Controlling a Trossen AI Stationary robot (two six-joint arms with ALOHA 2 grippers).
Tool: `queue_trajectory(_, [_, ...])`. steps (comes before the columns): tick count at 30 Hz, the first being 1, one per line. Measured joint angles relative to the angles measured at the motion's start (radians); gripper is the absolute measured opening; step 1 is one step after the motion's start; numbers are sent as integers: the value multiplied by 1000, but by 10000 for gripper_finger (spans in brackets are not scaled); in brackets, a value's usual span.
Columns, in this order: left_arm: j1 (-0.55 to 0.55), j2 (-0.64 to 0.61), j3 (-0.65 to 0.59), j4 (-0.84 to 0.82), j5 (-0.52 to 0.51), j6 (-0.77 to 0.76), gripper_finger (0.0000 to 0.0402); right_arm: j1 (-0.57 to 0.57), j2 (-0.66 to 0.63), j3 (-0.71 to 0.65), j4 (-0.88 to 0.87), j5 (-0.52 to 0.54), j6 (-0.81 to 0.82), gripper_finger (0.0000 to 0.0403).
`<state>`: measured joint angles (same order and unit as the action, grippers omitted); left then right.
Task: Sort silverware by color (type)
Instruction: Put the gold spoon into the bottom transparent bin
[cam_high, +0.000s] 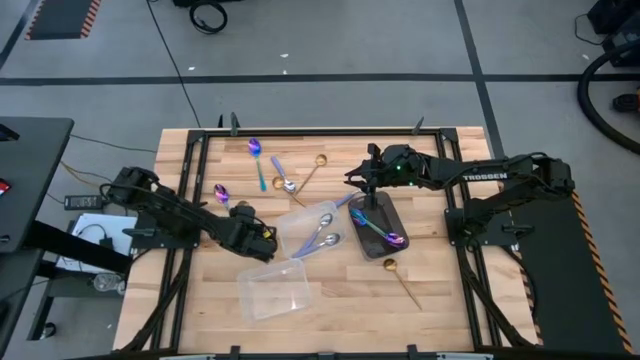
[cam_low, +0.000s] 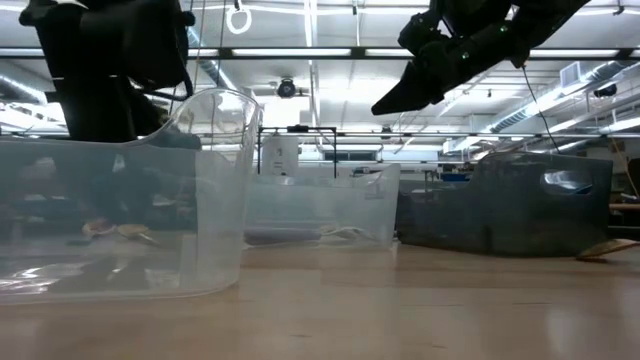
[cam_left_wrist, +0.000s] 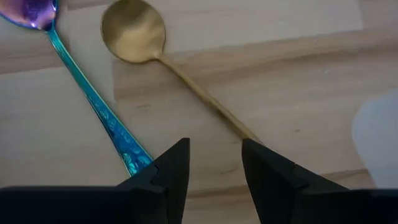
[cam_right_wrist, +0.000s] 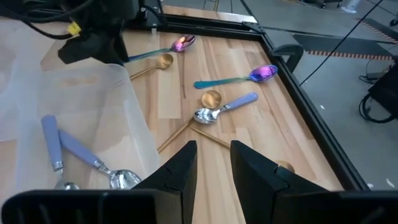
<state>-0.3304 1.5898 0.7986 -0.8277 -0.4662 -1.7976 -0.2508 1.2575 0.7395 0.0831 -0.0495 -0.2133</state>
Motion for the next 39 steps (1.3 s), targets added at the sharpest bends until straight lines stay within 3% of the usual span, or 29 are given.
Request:
queue_trajectory(14, [157,29,-8,-5,1,93,155,0,0,0,-2,-9,-9,107])
queue_trajectory(21, [215,22,-69,137,27,180,155,0,0,0,-7,-27,-11,107])
queue_trajectory(28, [248,21,-80,141,54,208,154,0,0,0,-7,-27,-15,107])
queue_trajectory(39, [322,21,-80,140,131,365,99,0,0,0,-9,-28,-15,107])
